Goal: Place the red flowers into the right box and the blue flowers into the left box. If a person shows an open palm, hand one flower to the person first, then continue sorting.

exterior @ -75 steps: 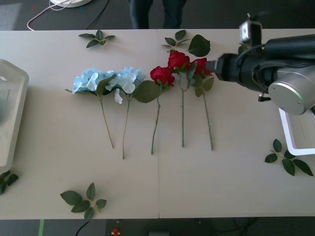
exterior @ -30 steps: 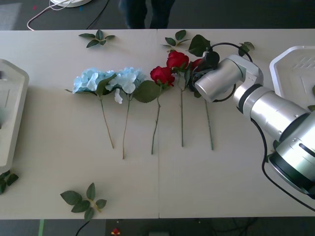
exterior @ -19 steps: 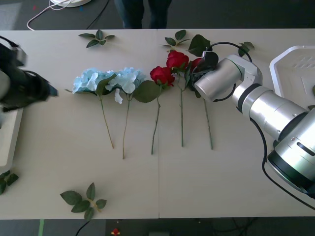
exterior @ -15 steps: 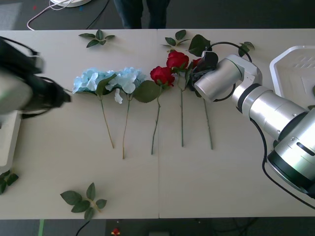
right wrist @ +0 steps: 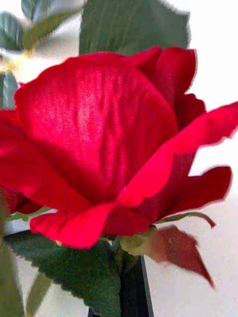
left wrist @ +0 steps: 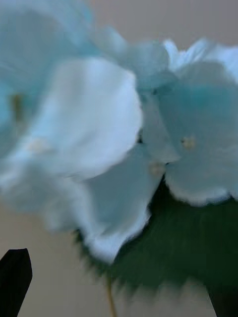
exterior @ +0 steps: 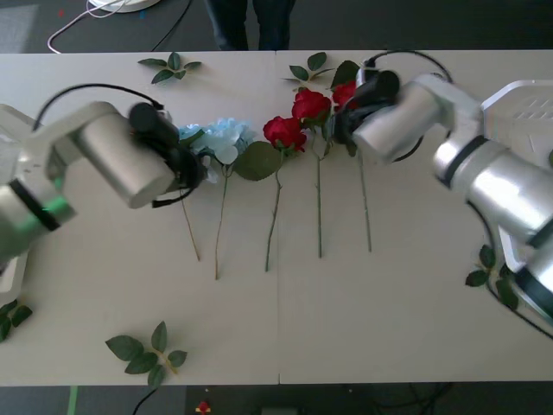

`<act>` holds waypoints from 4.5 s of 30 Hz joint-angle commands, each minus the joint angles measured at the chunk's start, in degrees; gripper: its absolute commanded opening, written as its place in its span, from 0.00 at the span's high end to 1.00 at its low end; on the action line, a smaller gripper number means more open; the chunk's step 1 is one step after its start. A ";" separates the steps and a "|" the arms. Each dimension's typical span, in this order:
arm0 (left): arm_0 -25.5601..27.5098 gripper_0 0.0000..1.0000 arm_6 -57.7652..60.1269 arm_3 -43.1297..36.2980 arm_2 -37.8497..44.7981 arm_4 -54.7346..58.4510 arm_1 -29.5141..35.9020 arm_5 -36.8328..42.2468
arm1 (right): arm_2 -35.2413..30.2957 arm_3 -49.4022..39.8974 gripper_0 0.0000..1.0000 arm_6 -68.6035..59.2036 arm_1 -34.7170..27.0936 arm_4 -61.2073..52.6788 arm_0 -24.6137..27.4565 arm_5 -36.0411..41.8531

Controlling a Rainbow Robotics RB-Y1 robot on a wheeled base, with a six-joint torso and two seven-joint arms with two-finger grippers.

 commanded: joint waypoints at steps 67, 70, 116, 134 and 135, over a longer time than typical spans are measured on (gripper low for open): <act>3.90 1.00 0.96 -2.05 7.03 -16.78 -1.01 6.30 | -22.54 -26.03 0.00 23.61 -40.02 -24.03 28.87 -5.48; 3.90 1.00 -1.94 -5.13 10.99 -14.06 -0.57 11.49 | -23.59 -32.71 0.00 19.48 -38.26 -26.32 30.72 -3.02; 3.90 1.00 -2.82 -7.41 12.83 -12.83 1.10 16.85 | 4.09 11.15 0.00 -2.76 12.45 4.97 -6.81 -3.81; 3.90 1.00 -2.82 -7.41 12.83 -12.83 1.10 16.85 | 4.36 13.70 1.00 -2.67 13.86 5.23 -7.43 -5.21; 3.90 1.00 -2.82 -7.41 12.83 -12.83 1.10 16.85 | 4.27 13.70 1.00 -2.59 13.86 5.23 -7.51 -5.13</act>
